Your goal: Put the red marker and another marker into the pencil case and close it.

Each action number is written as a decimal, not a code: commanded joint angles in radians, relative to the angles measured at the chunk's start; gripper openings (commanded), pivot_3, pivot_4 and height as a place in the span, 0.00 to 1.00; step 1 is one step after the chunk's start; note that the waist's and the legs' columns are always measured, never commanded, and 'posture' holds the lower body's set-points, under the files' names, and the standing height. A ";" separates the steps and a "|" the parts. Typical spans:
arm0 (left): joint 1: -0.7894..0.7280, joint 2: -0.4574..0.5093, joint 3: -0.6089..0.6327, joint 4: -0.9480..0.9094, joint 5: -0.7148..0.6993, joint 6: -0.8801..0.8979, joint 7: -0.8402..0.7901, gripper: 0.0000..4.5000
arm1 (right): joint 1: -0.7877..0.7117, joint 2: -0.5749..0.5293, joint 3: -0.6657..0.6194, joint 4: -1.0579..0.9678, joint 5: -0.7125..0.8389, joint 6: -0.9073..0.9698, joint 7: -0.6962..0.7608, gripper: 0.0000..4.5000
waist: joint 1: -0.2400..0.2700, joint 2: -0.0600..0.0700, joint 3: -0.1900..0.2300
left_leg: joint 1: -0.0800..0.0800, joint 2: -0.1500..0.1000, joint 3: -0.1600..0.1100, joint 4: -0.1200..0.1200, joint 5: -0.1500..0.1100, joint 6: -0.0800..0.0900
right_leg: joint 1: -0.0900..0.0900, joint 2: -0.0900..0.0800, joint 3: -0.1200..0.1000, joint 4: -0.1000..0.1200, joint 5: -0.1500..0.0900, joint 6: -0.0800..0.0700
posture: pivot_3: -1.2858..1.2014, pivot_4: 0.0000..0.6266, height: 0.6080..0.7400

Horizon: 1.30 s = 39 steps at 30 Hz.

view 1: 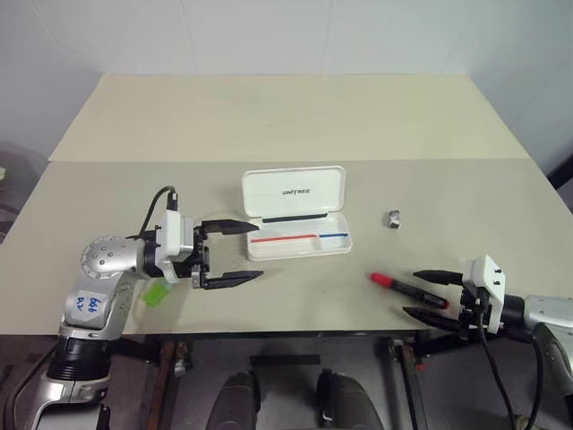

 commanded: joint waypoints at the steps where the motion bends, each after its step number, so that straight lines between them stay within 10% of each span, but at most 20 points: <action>1: 0.003 0.051 0.054 0.016 -0.025 -0.008 -0.036 0.86 | -0.029 0.022 0.017 0.055 -0.017 -0.064 0.025 0.63 | -0.001 0.000 0.000 | 0.000 0.000 0.000 0.000 0.000 0.000 | 0.000 0.000 0.000 0.000 0.000 0.000 | 0.52 0.24 1.00; 7: -0.005 0.060 0.067 0.040 -0.020 -0.012 -0.039 0.86 | -0.068 0.049 0.036 0.080 -0.027 -0.111 0.037 0.13 | -0.001 0.000 0.000 | 0.000 0.000 0.000 0.000 0.000 0.000 | 0.000 0.000 0.000 0.000 0.000 0.000 | 0.52 0.24 1.00; 24: 0.058 0.095 0.123 0.064 0.018 -0.050 -0.007 0.86 | -0.467 0.139 0.223 -0.071 -0.022 -0.069 0.098 0.13 | -0.028 0.000 0.000 | 0.000 0.002 0.002 0.000 -0.001 -0.001 | -0.001 0.000 0.000 0.000 0.001 0.000 | 0.52 0.24 1.00; 39: 0.138 0.090 0.163 0.019 0.050 -0.060 0.102 0.86 | -0.879 0.469 0.426 0.516 -0.330 -0.365 -0.038 0.13 | -0.049 0.000 0.000 | -0.001 0.004 0.006 -0.002 -0.002 -0.002 | -0.004 0.001 0.001 0.001 0.001 -0.002 | 0.52 0.24 1.00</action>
